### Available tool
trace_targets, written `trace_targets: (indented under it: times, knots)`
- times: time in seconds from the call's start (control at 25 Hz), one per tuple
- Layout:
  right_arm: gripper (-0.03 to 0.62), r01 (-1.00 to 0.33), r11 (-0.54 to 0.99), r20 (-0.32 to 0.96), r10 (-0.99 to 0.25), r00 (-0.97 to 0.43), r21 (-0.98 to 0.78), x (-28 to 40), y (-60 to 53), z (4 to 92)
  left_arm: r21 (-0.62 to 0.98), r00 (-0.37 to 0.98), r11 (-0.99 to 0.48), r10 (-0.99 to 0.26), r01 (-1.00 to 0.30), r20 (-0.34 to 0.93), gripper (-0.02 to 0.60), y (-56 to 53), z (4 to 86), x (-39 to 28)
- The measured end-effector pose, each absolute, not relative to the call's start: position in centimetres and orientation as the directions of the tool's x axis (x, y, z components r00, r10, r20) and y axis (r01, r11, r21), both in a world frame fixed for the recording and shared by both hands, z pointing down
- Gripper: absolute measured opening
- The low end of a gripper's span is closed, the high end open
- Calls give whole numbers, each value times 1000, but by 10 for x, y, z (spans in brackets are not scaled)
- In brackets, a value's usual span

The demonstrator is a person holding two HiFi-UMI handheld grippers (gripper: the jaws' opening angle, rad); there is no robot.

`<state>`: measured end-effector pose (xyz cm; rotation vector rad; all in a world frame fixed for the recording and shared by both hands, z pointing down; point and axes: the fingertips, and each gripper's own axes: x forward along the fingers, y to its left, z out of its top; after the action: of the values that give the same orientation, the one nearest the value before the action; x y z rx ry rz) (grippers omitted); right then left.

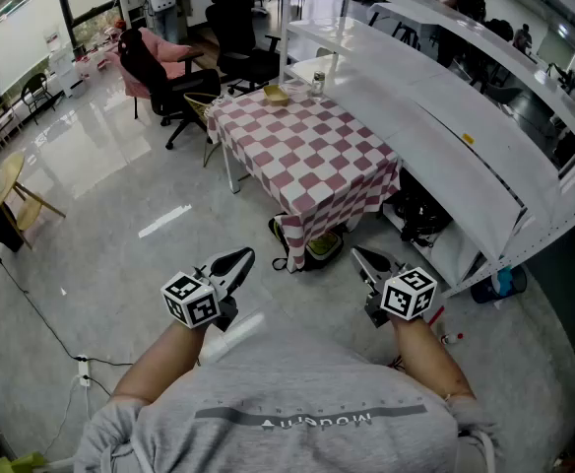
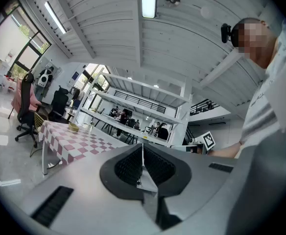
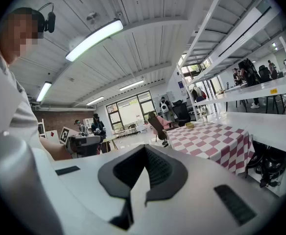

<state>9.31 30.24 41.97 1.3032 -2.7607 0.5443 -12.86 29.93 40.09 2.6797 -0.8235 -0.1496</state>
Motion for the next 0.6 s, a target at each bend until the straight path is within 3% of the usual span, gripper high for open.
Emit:
trace_targets:
  times: [0.6]
  knots:
    - [23,-749,590,175,-738,-652,-302,114,296,417,329,836,-788,-549,-520,6,21,291,393,-103]
